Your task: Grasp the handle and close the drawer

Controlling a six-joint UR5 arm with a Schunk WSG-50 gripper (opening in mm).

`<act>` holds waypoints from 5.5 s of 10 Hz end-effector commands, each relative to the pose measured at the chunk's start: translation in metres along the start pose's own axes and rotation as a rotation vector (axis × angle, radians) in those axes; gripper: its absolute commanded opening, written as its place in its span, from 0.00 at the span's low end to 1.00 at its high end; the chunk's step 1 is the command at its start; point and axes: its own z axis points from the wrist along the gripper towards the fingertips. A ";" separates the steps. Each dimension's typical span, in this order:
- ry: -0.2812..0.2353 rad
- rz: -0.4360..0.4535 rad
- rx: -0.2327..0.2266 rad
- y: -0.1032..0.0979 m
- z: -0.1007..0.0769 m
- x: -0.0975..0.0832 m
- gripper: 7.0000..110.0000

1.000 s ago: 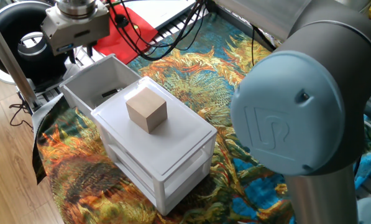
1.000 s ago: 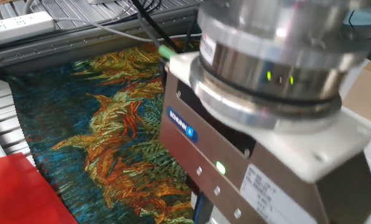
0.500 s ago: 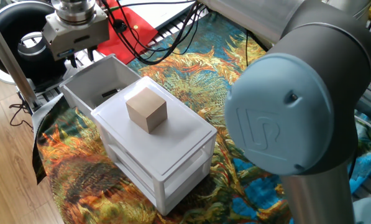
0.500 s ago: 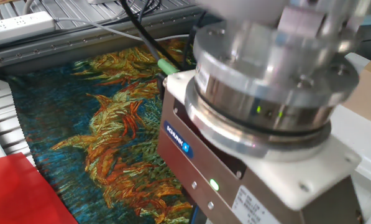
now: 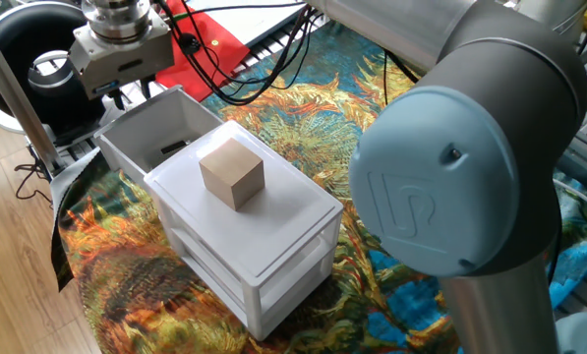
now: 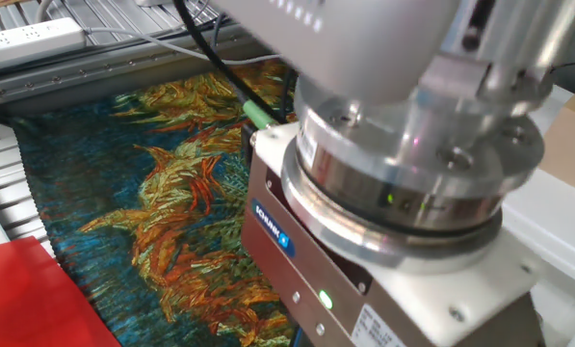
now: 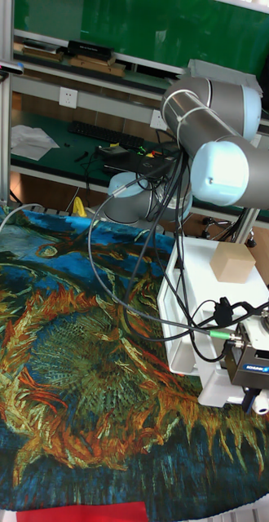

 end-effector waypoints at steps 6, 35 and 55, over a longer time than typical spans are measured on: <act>0.003 0.009 0.004 0.006 0.009 0.003 0.36; 0.102 0.093 0.045 0.003 0.010 0.041 0.00; 0.112 0.067 0.041 -0.008 0.008 0.073 0.00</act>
